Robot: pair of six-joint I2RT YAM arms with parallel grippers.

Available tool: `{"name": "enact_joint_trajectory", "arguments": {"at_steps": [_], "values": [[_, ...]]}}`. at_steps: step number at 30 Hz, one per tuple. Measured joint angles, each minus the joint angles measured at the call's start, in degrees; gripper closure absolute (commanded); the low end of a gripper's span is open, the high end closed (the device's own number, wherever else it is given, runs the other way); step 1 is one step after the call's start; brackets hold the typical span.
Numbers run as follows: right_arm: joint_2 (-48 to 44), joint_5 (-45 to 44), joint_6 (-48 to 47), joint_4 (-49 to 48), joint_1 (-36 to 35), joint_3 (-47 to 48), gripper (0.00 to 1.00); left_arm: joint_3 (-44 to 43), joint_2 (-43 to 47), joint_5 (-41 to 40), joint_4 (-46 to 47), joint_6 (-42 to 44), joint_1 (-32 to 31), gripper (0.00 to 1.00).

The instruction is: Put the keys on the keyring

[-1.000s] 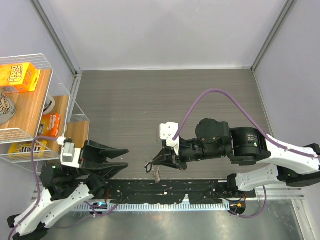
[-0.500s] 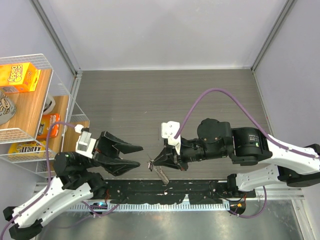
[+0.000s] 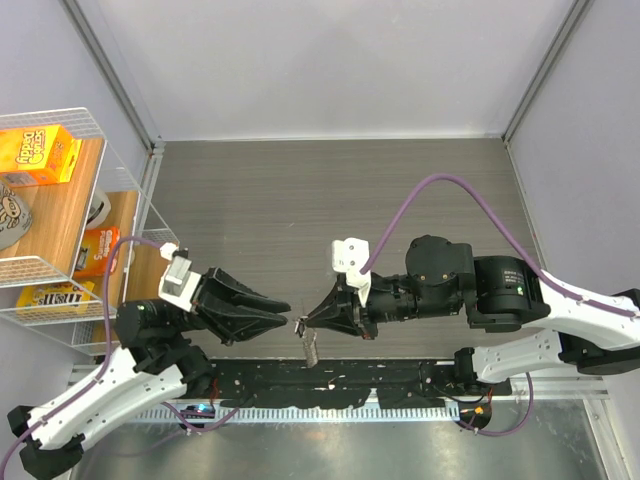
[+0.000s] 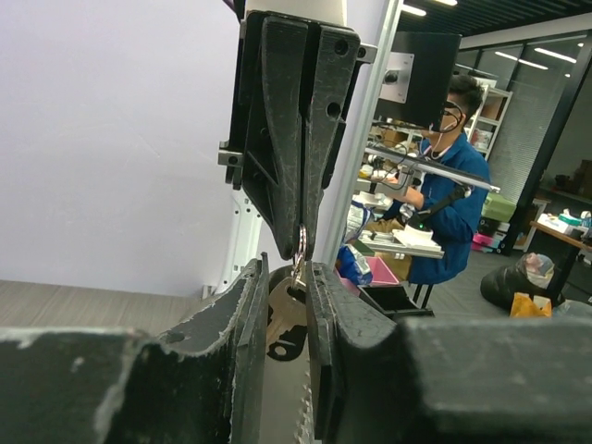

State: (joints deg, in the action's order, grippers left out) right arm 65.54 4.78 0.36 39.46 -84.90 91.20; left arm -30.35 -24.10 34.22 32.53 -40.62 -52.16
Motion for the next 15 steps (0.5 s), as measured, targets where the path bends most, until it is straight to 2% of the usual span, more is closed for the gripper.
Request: {"name": "enact_joint_trajectory", "arguments": {"at_steps": [15], "values": [[-0.48, -0.68, -1.55, -1.77, 0.00, -0.48, 0.95, 0.17, -4.17, 1.22, 4.33, -2.91, 0.00, 0.70]]}}
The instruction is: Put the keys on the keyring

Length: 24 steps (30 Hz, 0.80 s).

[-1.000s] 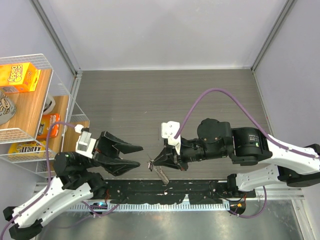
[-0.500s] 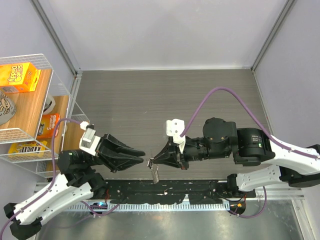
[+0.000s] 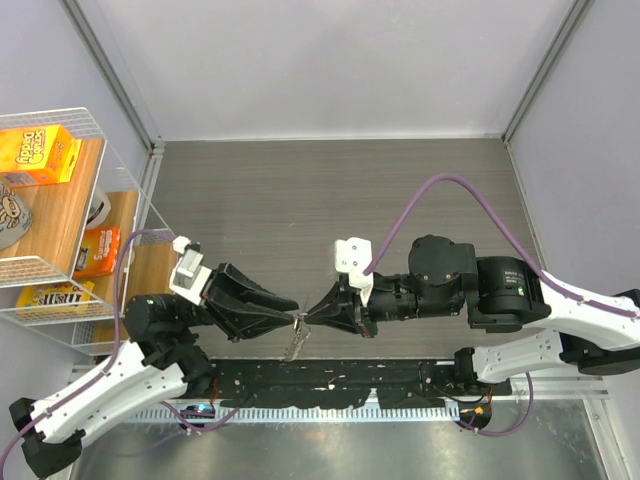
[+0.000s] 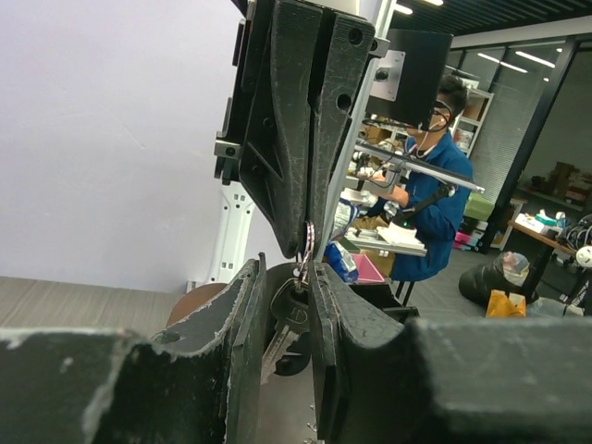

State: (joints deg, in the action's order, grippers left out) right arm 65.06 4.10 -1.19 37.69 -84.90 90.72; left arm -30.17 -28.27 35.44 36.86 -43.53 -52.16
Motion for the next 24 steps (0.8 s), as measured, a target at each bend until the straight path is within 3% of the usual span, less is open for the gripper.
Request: {"name": "enact_joint_trajectory", "arguments": {"at_steps": [13, 24], "values": [[-2.01, -0.57, -0.81, -2.73, 0.00, -2.86, 0.95, 0.00, -2.58, 2.29, 3.30, -2.32, -0.15, 1.00], [-9.38, -0.20, -6.34, -17.07, -0.17, -16.28, 0.95, 0.00, -3.89, 3.82, 3.74, -2.69, -0.35, 1.00]]}}
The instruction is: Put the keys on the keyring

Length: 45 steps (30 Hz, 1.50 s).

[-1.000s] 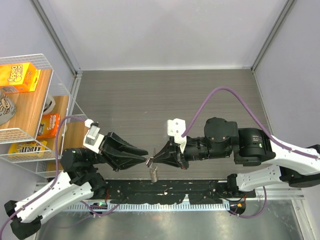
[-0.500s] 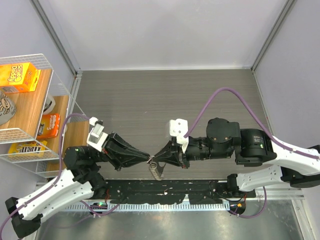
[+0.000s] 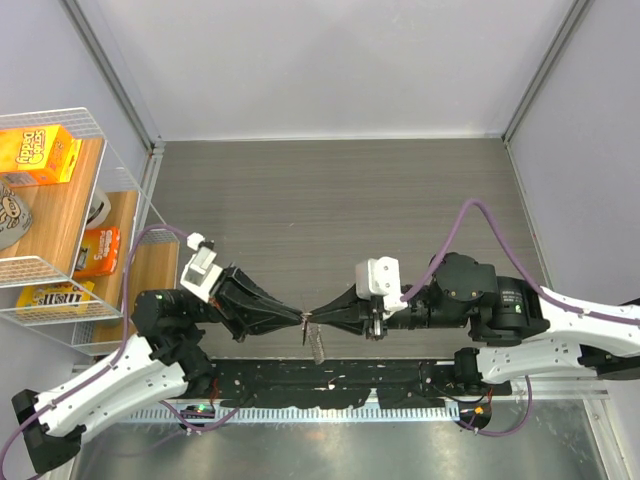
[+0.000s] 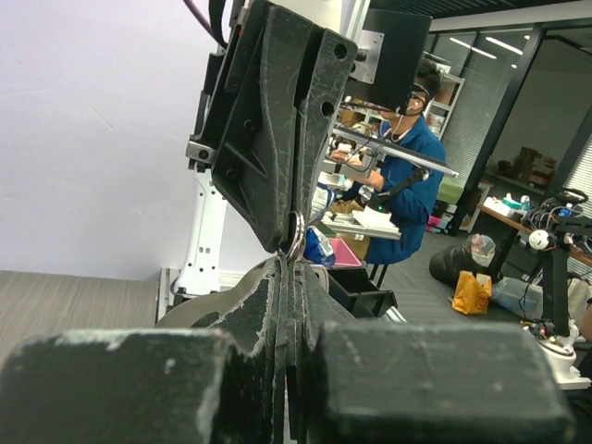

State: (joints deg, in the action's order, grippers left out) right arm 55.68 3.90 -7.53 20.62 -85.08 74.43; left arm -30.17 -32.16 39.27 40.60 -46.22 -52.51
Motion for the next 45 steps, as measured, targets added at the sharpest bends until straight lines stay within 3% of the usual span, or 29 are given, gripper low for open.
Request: {"name": "enact_joint_trajectory", "arguments": {"at_steps": [11, 18, 30, 43, 45], "values": [[-6.29, 3.74, -9.51, -20.22, -0.74, -15.08, 0.95, -0.24, -1.70, 1.92, 1.46, -0.50, -0.15, 1.00], [-6.91, 6.99, -13.66, -26.80, -1.01, -17.62, 0.95, -2.01, -3.85, 3.61, 2.51, -1.51, -0.35, 1.00], [-6.16, 12.15, -19.85, -29.00, -1.11, -18.08, 0.95, -4.68, -6.08, 9.55, 3.34, -2.43, -0.35, 1.00], [-3.80, 16.85, -23.96, -24.55, -1.22, -14.60, 0.95, -7.41, -9.35, 16.28, 3.26, -4.35, -0.52, 1.00], [-3.89, 16.85, -24.17, -24.35, -1.22, -14.56, 0.95, -7.45, -9.33, 16.33, 3.17, -4.39, -0.61, 0.96]]}}
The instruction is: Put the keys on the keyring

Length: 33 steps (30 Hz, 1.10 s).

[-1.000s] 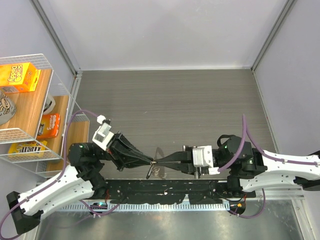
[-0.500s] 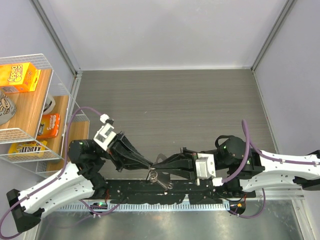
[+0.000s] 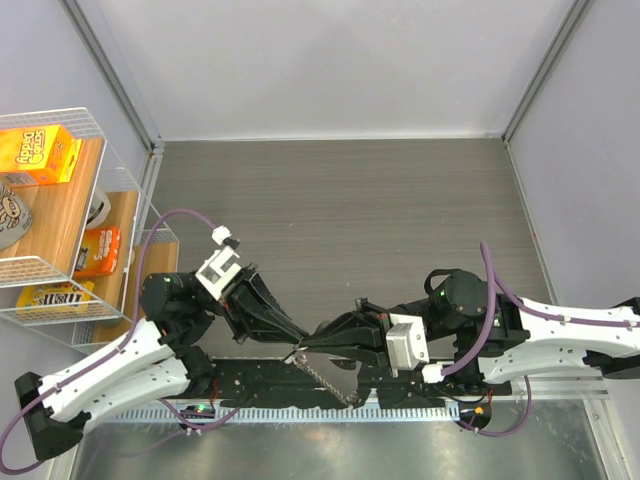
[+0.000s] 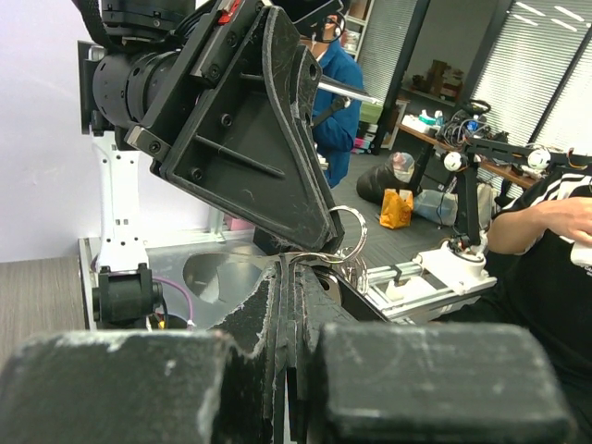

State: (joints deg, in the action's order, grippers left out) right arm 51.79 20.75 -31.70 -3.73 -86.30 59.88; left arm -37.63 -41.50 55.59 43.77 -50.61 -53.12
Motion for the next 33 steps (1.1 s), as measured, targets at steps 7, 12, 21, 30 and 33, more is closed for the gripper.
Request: {"name": "enact_joint_trajectory", "arguments": {"at_steps": [7, 12, 21, 30, 33], "values": [[-0.85, -1.53, -0.15, 0.48, -0.22, -0.09, 0.95, 0.00, 0.94, -1.44, -2.05, 0.83, 0.00, 0.70], [-2.16, -3.50, -0.11, 0.55, -0.22, -0.79, 0.95, 0.02, 3.21, -4.81, -6.03, 3.48, -0.02, 0.63], [-4.13, -7.91, 0.11, 0.52, -0.22, -4.39, 0.95, 0.02, 7.48, -10.84, -13.88, 8.87, -0.02, 0.62], [-6.43, -14.95, 0.98, 0.63, 0.52, -7.52, 0.95, 0.22, 10.86, -19.02, -21.73, 12.81, -0.02, 0.62], [-6.32, -17.09, 2.80, 0.90, 2.54, -7.76, 0.95, 0.90, 12.31, -21.70, -24.20, 13.84, -0.02, 0.61]]}}
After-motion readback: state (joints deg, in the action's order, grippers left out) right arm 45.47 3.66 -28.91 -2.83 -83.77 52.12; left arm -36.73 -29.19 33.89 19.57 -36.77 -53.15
